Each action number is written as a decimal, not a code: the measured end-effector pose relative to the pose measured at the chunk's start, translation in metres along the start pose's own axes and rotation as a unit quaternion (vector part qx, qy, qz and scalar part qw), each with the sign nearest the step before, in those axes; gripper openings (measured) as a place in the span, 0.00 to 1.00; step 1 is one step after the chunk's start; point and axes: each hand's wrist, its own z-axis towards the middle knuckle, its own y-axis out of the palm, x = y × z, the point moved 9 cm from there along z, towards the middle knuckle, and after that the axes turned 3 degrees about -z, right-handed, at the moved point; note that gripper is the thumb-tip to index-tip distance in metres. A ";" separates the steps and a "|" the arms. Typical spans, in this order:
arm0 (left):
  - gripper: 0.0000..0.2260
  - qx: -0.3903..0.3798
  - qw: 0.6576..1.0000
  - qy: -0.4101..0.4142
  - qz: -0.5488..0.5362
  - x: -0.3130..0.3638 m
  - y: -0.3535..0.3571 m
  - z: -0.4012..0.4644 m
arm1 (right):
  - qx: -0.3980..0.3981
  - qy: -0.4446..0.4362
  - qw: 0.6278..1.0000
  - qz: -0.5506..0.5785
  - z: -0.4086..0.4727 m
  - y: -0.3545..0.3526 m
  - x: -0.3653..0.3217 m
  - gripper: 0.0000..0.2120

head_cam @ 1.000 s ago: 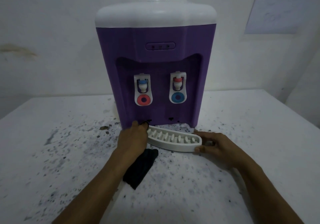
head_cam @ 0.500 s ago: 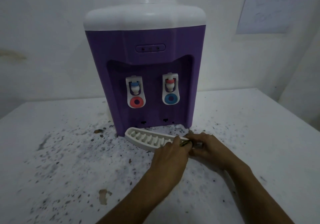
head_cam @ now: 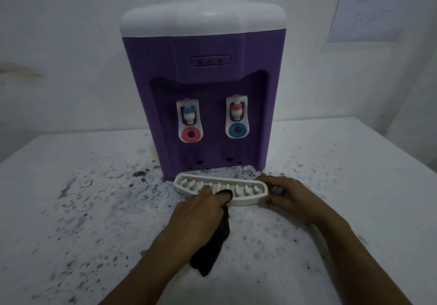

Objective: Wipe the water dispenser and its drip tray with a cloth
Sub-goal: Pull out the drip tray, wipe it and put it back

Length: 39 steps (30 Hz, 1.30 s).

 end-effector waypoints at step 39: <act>0.19 0.072 0.848 -0.016 -0.525 -0.024 -0.040 -0.020 | -0.061 -0.025 0.988 0.137 -0.004 0.051 -0.108 0.20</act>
